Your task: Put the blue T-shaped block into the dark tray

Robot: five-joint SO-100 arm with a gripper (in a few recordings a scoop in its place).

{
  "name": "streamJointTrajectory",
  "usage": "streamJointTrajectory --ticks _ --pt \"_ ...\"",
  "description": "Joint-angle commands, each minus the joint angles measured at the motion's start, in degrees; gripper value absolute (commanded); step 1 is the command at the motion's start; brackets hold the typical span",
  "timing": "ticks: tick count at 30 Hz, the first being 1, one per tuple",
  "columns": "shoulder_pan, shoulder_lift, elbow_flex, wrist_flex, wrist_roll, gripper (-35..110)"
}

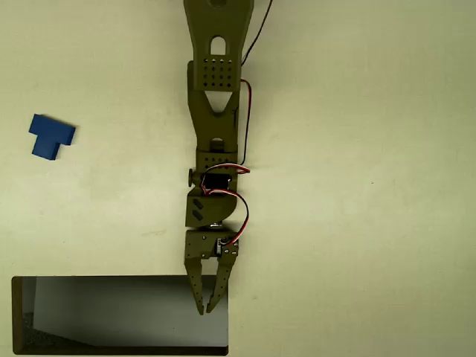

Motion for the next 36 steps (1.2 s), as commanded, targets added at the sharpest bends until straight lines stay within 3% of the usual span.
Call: streamJointTrajectory --ticks 1,17,20,23,28,32,36 --pt "-0.5 0.4 0.8 -0.9 -0.3 0" --pt "-0.6 0.4 0.8 -0.7 -0.2 0" --pt "-0.5 0.6 -2.7 4.8 3.3 0" --pt "0.3 5.9 -10.2 20.9 10.5 0" --pt "4.7 29.8 -14.9 64.2 17.9 0" --pt "9.8 54.0 -4.3 96.6 14.2 0" --pt "16.0 76.6 26.9 111.6 5.1 0"
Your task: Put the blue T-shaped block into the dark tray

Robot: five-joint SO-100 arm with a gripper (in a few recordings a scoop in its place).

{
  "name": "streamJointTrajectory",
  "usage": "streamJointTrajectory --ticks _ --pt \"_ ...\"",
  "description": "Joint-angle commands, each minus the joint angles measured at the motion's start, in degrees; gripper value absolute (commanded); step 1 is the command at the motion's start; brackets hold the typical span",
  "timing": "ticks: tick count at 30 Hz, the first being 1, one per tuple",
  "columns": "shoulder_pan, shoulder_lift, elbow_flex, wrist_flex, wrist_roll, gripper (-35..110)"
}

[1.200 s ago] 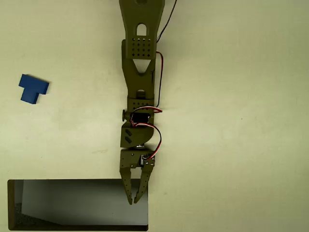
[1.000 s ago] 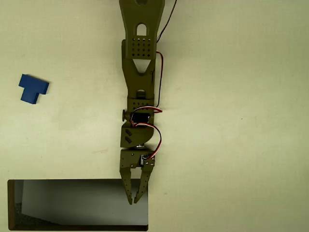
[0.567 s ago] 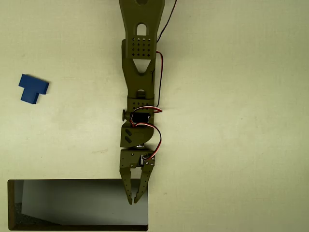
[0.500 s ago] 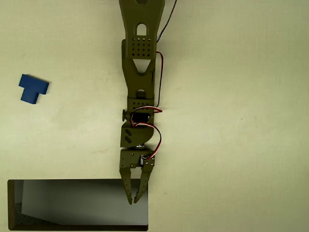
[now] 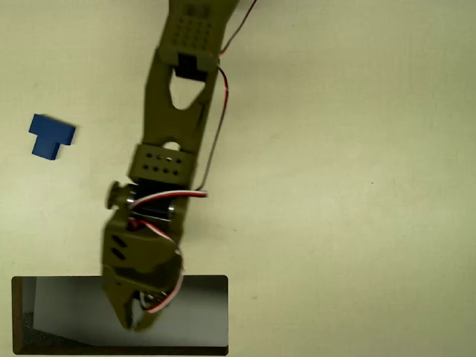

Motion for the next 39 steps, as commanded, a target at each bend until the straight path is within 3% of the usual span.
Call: streamJointTrajectory --ticks 1,3,7,11,16,20,26,39 --pt "5.6 25.5 24.3 14.1 -7.9 0" --pt "9.8 35.6 42.7 10.1 -15.6 0" --pt "22.5 48.3 65.9 1.8 -43.3 0" --pt "37.7 46.8 74.4 -8.6 -67.3 0" --pt "48.2 34.5 69.6 -19.6 -83.0 0" --pt "50.1 24.6 63.3 -26.2 -85.6 0" --pt "47.9 15.4 56.9 -32.3 -81.3 0" --pt "34.3 16.3 64.3 -39.0 -67.5 0"
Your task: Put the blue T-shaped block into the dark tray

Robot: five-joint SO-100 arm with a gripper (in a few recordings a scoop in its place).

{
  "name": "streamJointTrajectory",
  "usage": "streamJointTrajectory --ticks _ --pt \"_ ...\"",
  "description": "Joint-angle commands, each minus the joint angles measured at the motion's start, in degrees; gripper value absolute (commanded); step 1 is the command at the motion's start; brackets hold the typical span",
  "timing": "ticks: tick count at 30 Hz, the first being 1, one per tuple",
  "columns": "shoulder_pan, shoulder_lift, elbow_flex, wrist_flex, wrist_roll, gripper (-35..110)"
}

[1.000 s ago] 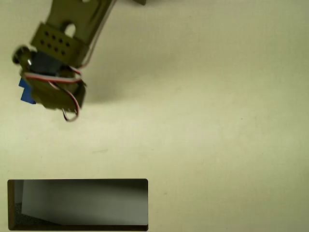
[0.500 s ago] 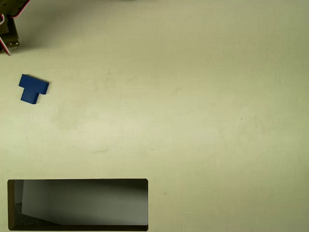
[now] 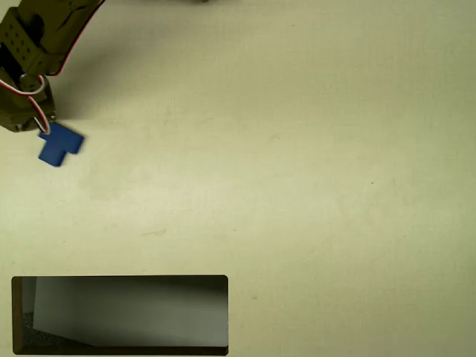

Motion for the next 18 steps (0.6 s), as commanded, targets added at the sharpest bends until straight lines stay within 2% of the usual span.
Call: streamJointTrajectory --ticks 1,10,18 --pt "-2.4 3.1 2.0 -2.5 2.1 0" --pt "-9.0 4.0 6.9 -9.3 8.8 0" --pt "-15.8 5.5 9.1 -9.9 16.3 0"
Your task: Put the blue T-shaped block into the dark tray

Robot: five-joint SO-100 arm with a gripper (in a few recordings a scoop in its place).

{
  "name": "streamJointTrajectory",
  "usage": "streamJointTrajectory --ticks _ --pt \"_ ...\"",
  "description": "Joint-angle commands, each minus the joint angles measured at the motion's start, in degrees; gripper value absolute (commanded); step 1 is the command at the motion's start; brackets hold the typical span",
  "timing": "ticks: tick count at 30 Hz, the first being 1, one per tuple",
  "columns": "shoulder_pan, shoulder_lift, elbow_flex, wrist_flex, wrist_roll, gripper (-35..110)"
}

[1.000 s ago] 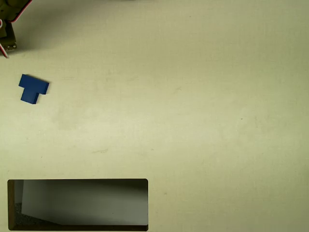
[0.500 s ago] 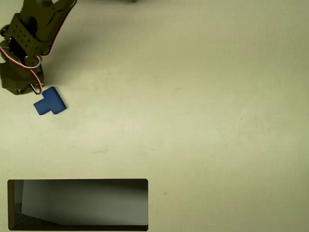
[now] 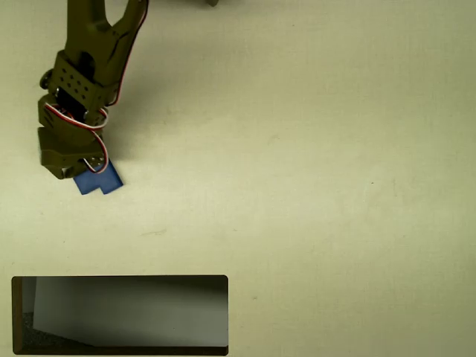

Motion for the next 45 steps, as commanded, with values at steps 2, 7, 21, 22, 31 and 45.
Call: streamJointTrajectory --ticks 2,7,21,22,31,45 --pt "-2.8 4.0 2.1 -0.4 2.8 0" --pt "-7.1 5.8 4.5 -1.5 7.9 0" --pt "-15.8 5.2 6.2 -8.3 16.3 0" --pt "-16.2 5.2 6.2 -8.5 16.8 0" --pt "-17.6 7.1 5.4 -9.4 20.0 0" --pt "-24.0 23.6 -8.1 52.9 34.0 0"
